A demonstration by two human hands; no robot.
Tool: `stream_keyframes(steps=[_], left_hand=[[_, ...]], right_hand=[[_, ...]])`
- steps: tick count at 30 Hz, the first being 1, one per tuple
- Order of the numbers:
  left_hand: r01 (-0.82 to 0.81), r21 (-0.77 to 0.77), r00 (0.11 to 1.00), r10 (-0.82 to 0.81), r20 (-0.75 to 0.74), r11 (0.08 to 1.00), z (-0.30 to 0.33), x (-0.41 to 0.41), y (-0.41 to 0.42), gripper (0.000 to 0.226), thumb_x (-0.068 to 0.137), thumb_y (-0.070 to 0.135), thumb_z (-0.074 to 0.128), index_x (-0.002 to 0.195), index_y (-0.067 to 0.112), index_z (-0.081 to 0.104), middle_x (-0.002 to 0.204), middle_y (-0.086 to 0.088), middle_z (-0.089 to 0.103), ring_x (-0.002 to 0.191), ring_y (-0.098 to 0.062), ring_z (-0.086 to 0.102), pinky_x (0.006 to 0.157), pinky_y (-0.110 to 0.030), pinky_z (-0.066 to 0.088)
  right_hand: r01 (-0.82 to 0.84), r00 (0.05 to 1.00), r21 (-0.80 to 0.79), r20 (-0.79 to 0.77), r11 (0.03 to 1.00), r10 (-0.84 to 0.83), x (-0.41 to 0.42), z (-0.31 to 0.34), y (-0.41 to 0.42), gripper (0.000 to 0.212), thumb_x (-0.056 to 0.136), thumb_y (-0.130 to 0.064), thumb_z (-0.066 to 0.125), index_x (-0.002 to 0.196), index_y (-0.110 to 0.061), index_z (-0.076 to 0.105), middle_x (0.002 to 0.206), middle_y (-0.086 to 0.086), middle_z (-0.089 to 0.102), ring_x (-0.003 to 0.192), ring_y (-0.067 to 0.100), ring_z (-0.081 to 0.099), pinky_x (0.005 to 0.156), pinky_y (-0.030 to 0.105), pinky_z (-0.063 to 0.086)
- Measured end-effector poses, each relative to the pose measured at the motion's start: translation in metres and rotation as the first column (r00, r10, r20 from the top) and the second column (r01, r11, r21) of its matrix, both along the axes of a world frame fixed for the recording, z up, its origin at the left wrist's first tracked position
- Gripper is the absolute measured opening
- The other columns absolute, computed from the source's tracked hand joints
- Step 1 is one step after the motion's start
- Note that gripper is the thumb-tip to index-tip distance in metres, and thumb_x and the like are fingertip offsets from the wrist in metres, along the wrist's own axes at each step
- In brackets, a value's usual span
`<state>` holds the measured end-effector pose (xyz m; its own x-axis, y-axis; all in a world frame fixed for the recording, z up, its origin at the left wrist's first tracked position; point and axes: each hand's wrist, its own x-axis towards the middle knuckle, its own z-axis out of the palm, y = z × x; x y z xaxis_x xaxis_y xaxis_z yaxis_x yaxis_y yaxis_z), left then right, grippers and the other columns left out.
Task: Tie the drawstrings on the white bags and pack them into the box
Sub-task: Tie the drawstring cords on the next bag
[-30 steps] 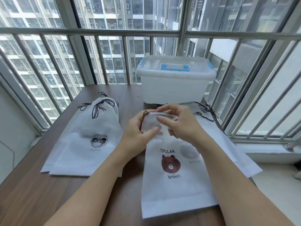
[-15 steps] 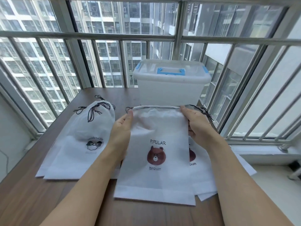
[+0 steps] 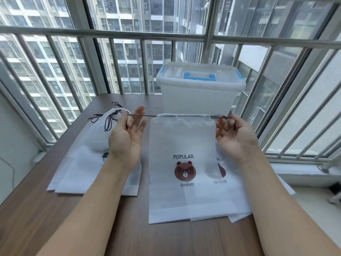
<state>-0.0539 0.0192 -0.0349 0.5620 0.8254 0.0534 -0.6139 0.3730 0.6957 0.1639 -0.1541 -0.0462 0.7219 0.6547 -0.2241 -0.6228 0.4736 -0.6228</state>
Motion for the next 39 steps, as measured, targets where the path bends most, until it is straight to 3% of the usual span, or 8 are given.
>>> stream_keyframes(steps=[4, 9, 16, 24, 29, 33, 36, 39], left_hand=[[0.170, -0.187, 0.970, -0.130, 0.205, 0.968, 0.001, -0.005, 0.004, 0.051, 0.104, 0.033, 0.042, 0.055, 0.018, 0.048, 0.080, -0.004, 0.069, 0.093, -0.018, 0.072, 0.094, -0.033, 0.055], [0.136, -0.268, 0.971, -0.075, 0.227, 0.954, 0.004, -0.009, 0.012, 0.050, 0.103, 0.030, 0.043, 0.055, 0.018, 0.044, 0.057, 0.006, 0.032, 0.047, -0.010, 0.036, 0.054, -0.021, 0.044], [-0.111, -0.316, 0.971, 0.171, 0.168, 0.942, 0.010, -0.036, 0.043, 0.055, 0.105, 0.029, 0.039, 0.052, 0.019, 0.039, 0.055, 0.006, 0.021, 0.045, -0.012, 0.018, 0.046, -0.021, 0.020], [-0.020, 0.085, 0.999, 0.016, 0.048, 0.996, 0.008, -0.017, 0.013, 0.040, 0.101, 0.041, 0.049, 0.070, 0.018, 0.058, 0.067, 0.004, 0.045, 0.053, -0.009, 0.032, 0.048, -0.019, 0.029], [0.329, 0.443, 0.944, -0.294, -0.147, 0.834, 0.001, -0.006, -0.015, 0.054, 0.075, 0.032, 0.083, 0.123, 0.016, 0.063, 0.116, 0.002, 0.061, 0.066, -0.008, 0.044, 0.056, -0.019, 0.037], [0.410, 0.482, 0.912, -0.332, -0.242, 0.774, -0.004, 0.000, -0.035, 0.065, 0.079, -0.004, 0.068, 0.139, 0.012, 0.052, 0.116, -0.001, 0.061, 0.071, -0.011, 0.052, 0.054, -0.020, 0.037], [0.424, 0.493, 0.901, -0.300, -0.313, 0.760, -0.008, 0.004, -0.041, 0.069, 0.073, -0.005, 0.075, 0.137, 0.014, 0.056, 0.096, -0.006, 0.061, 0.057, -0.014, 0.043, 0.049, -0.019, 0.035], [0.388, 0.504, 0.909, -0.229, -0.348, 0.772, -0.007, 0.007, -0.046, 0.061, 0.071, -0.001, 0.082, 0.128, 0.014, 0.062, 0.115, -0.025, 0.062, 0.056, -0.019, 0.031, 0.048, -0.017, 0.035]], right_hand=[[-0.002, 0.986, 0.270, -0.162, 0.963, 0.047, -0.004, 0.003, 0.000, 0.044, 0.103, -0.023, 0.050, 0.060, -0.016, 0.045, 0.066, 0.000, 0.060, 0.068, 0.017, 0.068, 0.100, 0.034, 0.051], [-0.015, 0.978, 0.297, -0.192, 0.955, 0.075, -0.002, 0.002, 0.000, 0.045, 0.105, -0.026, 0.044, 0.062, -0.017, 0.036, 0.053, -0.004, 0.027, 0.042, 0.012, 0.029, 0.045, 0.021, 0.037], [0.180, 0.978, 0.097, -0.128, 0.979, -0.167, 0.021, 0.010, -0.021, 0.050, 0.110, -0.036, 0.035, 0.062, -0.021, 0.031, 0.047, -0.007, 0.019, 0.035, 0.009, 0.016, 0.033, 0.020, 0.014], [0.074, 0.963, -0.085, 0.265, 0.994, -0.049, -0.007, 0.014, -0.007, 0.040, 0.104, -0.038, 0.050, 0.068, -0.020, 0.042, 0.054, -0.006, 0.026, 0.043, 0.007, 0.017, 0.036, 0.018, 0.015], [-0.203, 0.690, -0.200, 0.666, 0.959, 0.285, -0.061, 0.026, 0.009, 0.018, 0.083, -0.033, 0.076, 0.081, -0.015, 0.075, 0.065, 0.003, 0.057, 0.057, 0.015, 0.040, 0.051, 0.021, 0.031], [-0.322, 0.550, -0.137, 0.779, 0.937, 0.302, -0.084, 0.026, 0.011, 0.011, 0.091, -0.018, 0.070, 0.099, -0.013, 0.077, 0.086, 0.009, 0.072, 0.075, 0.022, 0.053, 0.069, 0.026, 0.042], [-0.349, 0.511, -0.091, 0.816, 0.933, 0.271, -0.092, 0.031, 0.008, 0.017, 0.094, -0.001, 0.062, 0.103, -0.008, 0.074, 0.092, 0.008, 0.075, 0.084, 0.019, 0.066, 0.079, 0.028, 0.050], [-0.235, 0.418, -0.122, 0.883, 0.964, 0.214, -0.098, 0.035, 0.008, 0.027, 0.093, 0.013, 0.057, 0.111, -0.001, 0.071, 0.103, 0.017, 0.075, 0.088, 0.025, 0.072, 0.077, 0.028, 0.055]])
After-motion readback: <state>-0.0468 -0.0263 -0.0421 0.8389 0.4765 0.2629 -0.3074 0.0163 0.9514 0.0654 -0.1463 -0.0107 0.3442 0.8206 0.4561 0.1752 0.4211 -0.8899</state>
